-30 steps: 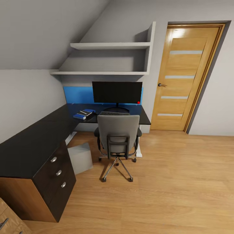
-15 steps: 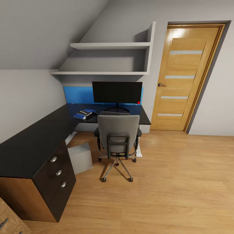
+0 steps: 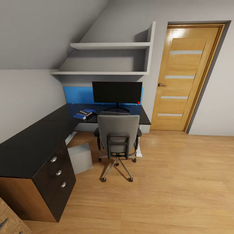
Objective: In the bedroom, organize the workspace by keeping the computer under the desk, ensuring the monitor is on the desk, placing the keyboard on the desk next to the monitor, placing the mouse on the desk next to the keyboard, moving the folder from the swivel chair onto the desk next to the mouse, stacking the notebook on top of the folder with the pen on top of the notebook, and positioning the swivel chair next to the desk.
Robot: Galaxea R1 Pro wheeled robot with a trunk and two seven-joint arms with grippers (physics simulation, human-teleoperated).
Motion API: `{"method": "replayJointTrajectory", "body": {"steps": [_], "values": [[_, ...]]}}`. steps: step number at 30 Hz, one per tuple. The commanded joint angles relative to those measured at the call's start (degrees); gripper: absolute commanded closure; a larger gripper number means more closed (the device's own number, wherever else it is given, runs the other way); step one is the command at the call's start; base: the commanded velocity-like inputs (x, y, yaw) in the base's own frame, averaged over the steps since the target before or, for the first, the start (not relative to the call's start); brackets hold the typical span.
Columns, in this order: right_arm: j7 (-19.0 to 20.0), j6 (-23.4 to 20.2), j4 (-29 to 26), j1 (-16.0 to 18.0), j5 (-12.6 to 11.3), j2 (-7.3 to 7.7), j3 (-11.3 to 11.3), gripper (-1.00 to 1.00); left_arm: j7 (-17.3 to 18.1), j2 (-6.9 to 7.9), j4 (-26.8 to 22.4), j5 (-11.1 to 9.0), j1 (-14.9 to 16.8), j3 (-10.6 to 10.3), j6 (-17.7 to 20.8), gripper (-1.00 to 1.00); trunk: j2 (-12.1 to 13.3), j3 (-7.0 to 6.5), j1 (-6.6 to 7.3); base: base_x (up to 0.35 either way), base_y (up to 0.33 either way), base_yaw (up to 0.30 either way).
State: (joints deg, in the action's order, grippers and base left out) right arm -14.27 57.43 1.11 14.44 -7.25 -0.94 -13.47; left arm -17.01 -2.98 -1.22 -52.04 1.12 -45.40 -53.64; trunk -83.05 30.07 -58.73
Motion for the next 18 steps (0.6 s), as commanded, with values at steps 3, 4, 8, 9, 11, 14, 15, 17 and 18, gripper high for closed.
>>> {"method": "replayJointTrajectory", "body": {"steps": [3, 4, 8, 9, 11, 14, 15, 17, 18], "values": [[0.01, 0.23, 0.12, 0.06, -0.58, -0.02, -0.51, -1.0, -0.57, -0.01, -0.01, 0.01, 0.02, -0.47, -0.06, -1.0, -0.03, 0.06, 0.0, 0.0, 0.0, 0.0], [0.01, 0.23, 0.12, 0.06, -0.58, -0.02, -0.51, -1.0, -0.57, -0.01, -0.01, 0.01, 0.02, -0.47, -0.06, -1.0, -0.03, 0.06, 0.0, 0.0, 0.0, 0.0], [0.02, 0.23, 0.12, 0.06, -0.58, -0.02, -0.51, -1.0, -0.57, -0.01, -0.01, 0.01, 0.02, -0.47, -0.06, -1.0, -0.03, 0.06, 0.0, 0.0, 0.0, 0.0], [0.03, 0.23, 0.12, 0.06, -0.58, -0.02, -0.51, -1.0, -0.57, -0.01, -0.01, 0.01, 0.02, -0.48, -0.06, -1.0, -0.03, 0.06, 0.0, 0.0, 0.0, 0.0], [-0.01, 0.23, 0.12, 0.06, -0.58, -0.02, -0.51, -1.0, -0.57, -0.01, -0.01, 0.01, 0.02, -0.48, -0.06, -1.0, -0.03, 0.06, 0.0, 0.0, 0.0, 0.0], [-0.01, 0.23, 0.12, 0.06, -0.58, -0.02, -0.51, -1.0, -0.57, -0.01, -0.03, 0.01, 0.02, -0.46, -0.06, -1.0, -0.03, 0.06, 0.0, 0.0, 0.0, 0.0], [0.0, 0.23, 0.12, 0.06, -0.58, -0.02, -0.51, -1.0, -0.57, -0.01, -0.02, 0.01, 0.02, -0.47, -0.06, -1.0, -0.03, 0.06, 0.0, 0.0, 0.0, 0.0], [-0.01, 0.23, 0.12, 0.06, -0.58, -0.02, -0.51, -1.0, -0.57, -0.01, -0.01, 0.01, 0.02, -0.46, -0.06, -1.0, -0.03, 0.06, 0.0, 0.0, 0.0, 0.0], [0.02, 0.23, 0.12, 0.06, -0.58, -0.02, -0.51, -1.0, -0.57, -0.01, -0.01, 0.01, 0.02, -0.48, -0.06, -1.0, -0.03, 0.06, 0.0, 0.0, 0.0, 0.0]]}}
